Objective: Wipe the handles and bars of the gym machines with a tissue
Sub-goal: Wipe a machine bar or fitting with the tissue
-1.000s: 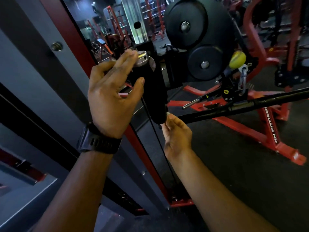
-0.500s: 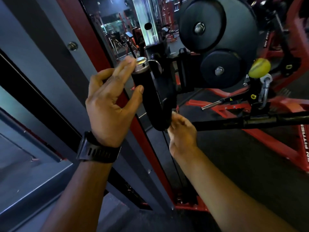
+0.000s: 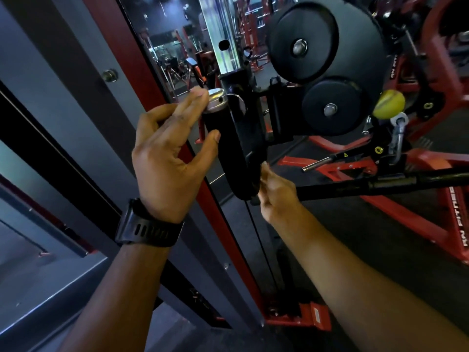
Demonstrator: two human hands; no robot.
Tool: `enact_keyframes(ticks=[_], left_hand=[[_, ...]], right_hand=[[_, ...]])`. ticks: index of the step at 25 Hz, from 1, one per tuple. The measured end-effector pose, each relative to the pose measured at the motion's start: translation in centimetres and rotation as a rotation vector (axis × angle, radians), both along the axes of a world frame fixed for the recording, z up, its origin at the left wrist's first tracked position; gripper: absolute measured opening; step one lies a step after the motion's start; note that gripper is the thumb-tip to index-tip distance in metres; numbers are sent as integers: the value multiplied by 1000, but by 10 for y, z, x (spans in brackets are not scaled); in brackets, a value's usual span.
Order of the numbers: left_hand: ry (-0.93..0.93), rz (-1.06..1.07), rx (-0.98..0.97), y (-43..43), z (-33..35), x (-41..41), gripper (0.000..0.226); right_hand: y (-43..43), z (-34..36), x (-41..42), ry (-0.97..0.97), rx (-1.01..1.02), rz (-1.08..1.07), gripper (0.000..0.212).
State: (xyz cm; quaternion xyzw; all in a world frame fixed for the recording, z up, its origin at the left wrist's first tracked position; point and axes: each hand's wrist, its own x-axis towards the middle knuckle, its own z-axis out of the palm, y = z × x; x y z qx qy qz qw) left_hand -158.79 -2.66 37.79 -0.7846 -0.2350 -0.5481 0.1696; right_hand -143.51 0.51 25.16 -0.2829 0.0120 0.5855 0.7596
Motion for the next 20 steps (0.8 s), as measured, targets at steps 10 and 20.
enact_keyframes(ticks=[10, 20], left_hand=[[-17, -22, 3, 0, 0, 1, 49], [32, 31, 2, -3, 4, -1, 46]], right_hand=[[-51, -12, -20, 117, 184, 176, 29], [-75, 69, 3, -836, 532, -26, 10]])
